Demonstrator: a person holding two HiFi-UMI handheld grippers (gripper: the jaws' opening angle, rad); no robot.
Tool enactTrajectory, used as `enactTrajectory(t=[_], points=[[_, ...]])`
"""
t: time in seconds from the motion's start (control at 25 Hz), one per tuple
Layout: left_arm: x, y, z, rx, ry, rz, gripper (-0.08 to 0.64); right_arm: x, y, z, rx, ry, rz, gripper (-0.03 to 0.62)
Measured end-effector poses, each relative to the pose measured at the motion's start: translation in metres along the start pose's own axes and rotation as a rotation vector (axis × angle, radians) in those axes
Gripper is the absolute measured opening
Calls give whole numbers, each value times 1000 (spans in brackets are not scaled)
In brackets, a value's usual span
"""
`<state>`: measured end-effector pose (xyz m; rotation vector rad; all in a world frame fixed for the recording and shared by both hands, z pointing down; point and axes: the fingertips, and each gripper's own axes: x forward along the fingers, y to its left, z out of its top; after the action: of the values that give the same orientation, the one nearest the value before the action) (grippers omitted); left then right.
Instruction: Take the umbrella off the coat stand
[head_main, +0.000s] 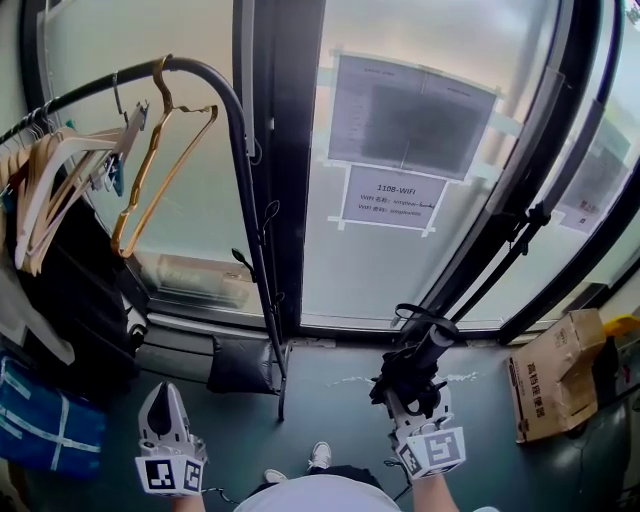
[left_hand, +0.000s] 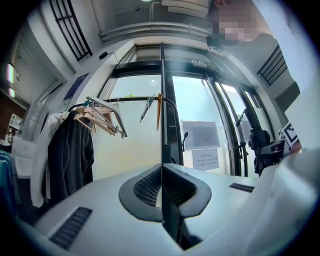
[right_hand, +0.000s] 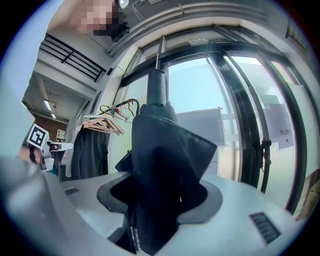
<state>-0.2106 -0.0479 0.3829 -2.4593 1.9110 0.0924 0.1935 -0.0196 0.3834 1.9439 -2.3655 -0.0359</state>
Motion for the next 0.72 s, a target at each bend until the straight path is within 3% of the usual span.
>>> enactTrajectory(t=[0.36, 0.72], points=[[-7, -7, -8, -5, 16, 23, 26, -6, -31, 9, -29, -19, -67, 237], [-10, -10, -9, -6, 23, 28, 26, 7, -26, 14, -17, -35, -36, 236]])
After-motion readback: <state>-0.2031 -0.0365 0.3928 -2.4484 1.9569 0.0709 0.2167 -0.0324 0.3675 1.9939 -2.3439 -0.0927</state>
